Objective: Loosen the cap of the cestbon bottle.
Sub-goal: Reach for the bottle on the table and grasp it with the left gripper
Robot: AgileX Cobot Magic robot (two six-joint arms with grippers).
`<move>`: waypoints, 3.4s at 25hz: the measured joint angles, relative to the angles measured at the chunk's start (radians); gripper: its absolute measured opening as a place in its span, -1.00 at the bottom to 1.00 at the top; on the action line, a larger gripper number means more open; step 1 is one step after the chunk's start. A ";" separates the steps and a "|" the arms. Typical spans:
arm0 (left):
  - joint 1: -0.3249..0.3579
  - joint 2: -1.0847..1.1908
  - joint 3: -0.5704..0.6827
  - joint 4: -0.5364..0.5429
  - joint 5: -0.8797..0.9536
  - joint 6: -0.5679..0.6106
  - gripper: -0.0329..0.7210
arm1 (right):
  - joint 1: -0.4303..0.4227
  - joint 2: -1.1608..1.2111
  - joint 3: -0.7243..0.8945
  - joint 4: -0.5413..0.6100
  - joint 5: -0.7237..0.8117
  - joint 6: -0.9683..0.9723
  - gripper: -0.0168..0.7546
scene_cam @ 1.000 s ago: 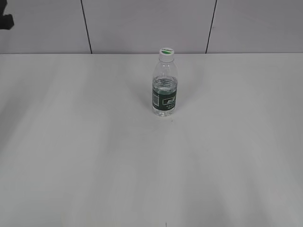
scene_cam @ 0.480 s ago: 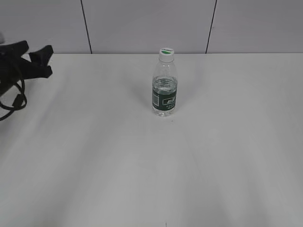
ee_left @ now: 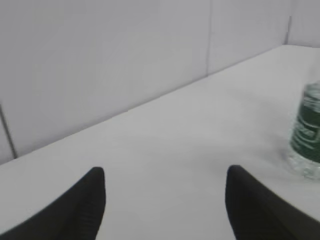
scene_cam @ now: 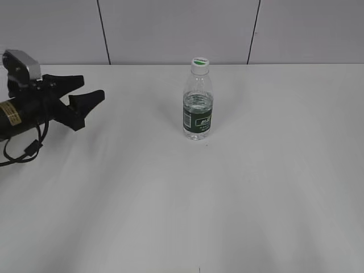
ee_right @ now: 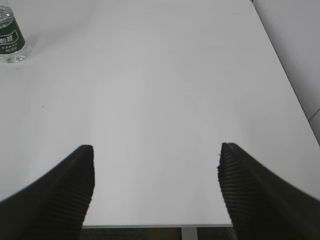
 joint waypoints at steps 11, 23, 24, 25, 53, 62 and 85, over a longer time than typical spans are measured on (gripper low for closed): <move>-0.045 0.000 -0.002 0.147 -0.001 -0.013 0.32 | 0.000 0.000 0.000 0.000 0.001 0.000 0.56; -0.216 0.003 -0.004 0.079 -0.001 -0.016 0.32 | 0.000 0.000 0.000 0.000 0.001 0.000 0.56; -0.224 0.004 -0.004 0.069 0.000 -0.016 0.32 | 0.000 0.000 0.000 0.000 0.001 0.000 0.56; -0.232 0.005 -0.004 0.063 0.010 -0.016 0.32 | 0.000 0.000 0.000 0.000 0.001 0.000 0.56; -0.406 0.229 -0.136 -0.203 0.000 0.060 0.36 | 0.000 0.000 0.000 0.000 0.001 0.000 0.56; -0.441 0.248 -0.167 -0.216 0.000 0.010 0.59 | 0.000 0.000 0.000 0.000 0.001 0.000 0.56; -0.461 0.248 -0.263 -0.147 0.036 -0.067 0.61 | 0.000 0.000 0.000 0.000 0.001 0.000 0.56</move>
